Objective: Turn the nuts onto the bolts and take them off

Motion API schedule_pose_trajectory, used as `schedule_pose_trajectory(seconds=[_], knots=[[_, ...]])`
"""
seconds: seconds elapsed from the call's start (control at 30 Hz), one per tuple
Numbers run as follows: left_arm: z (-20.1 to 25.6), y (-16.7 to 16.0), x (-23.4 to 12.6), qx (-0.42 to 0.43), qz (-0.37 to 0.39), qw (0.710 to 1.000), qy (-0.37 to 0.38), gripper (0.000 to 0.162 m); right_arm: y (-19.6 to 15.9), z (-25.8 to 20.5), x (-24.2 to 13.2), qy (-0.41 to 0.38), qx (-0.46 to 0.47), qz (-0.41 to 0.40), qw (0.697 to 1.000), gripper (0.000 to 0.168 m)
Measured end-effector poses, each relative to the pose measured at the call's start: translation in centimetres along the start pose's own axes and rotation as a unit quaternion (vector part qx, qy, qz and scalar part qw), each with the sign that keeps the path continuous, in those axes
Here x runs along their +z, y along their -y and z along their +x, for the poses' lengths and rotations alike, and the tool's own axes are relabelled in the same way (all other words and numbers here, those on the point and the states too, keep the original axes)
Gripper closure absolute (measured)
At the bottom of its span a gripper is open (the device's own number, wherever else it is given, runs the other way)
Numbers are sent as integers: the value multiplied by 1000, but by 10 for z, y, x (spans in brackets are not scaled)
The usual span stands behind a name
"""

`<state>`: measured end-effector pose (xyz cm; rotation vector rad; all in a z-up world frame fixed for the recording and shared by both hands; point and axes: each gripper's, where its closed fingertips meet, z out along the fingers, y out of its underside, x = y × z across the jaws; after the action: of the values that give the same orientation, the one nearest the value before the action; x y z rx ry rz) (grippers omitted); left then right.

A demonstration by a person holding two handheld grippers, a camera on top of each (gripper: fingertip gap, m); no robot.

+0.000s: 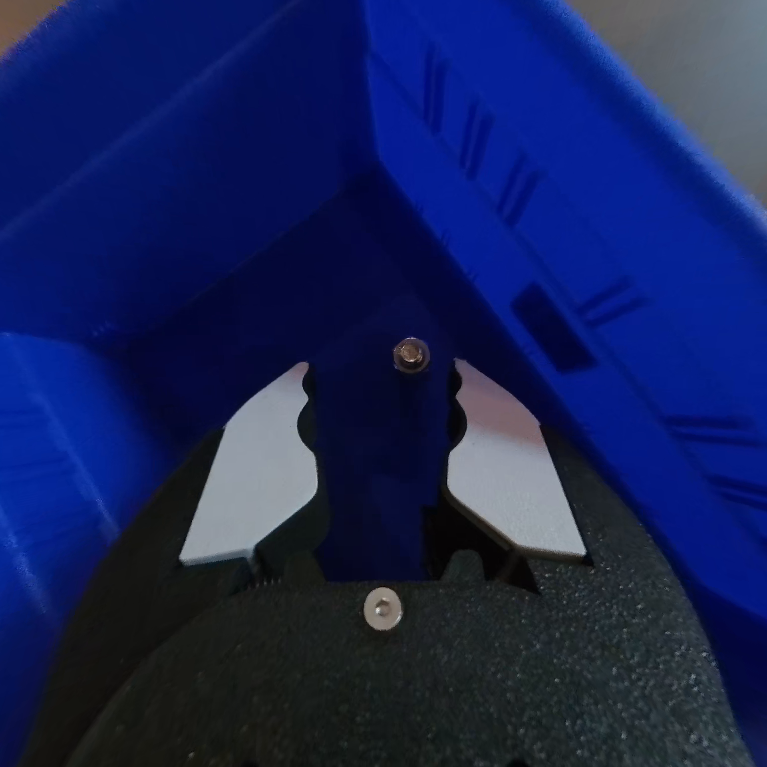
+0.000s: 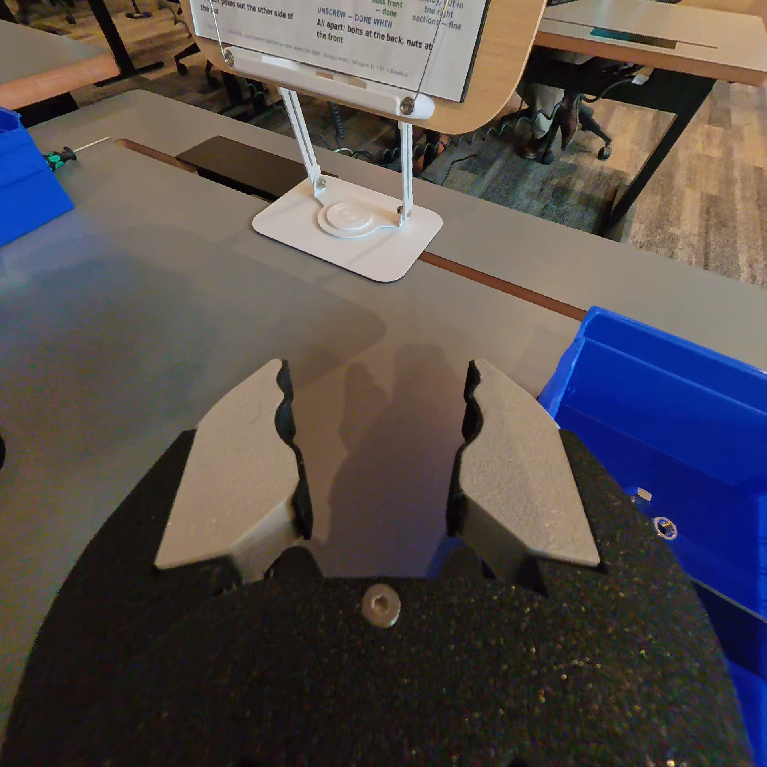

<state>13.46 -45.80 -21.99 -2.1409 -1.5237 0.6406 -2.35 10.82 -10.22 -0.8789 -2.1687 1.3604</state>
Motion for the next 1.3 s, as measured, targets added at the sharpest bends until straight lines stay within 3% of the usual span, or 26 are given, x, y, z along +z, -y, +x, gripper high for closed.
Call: schedule_pose_trajectory(seconds=[0.47,0.53,0.6,0.77,1.07,1.3], knots=[[8,-3,18,-10,23,999,-27,113,-1,-3,3,9,-3,-6,1000,89],[10,-3,20,-8,27,999,-30,122,-1,-4,3,9,-4,-7,1000,89],[14,-3,22,-8,31,999,-41,143,-1,-4,3,9,-4,-8,1000,89],[9,-3,17,-10,34,999,-24,143,-1,-5,3,11,-7,-11,1000,89],[26,56,-56,35,106,994,-18,143,9,-17,-6,24,-28,-8,999,91],[94,128,-121,113,193,974,-47,143,28,-44,-21,59,-100,-18,993,94]])
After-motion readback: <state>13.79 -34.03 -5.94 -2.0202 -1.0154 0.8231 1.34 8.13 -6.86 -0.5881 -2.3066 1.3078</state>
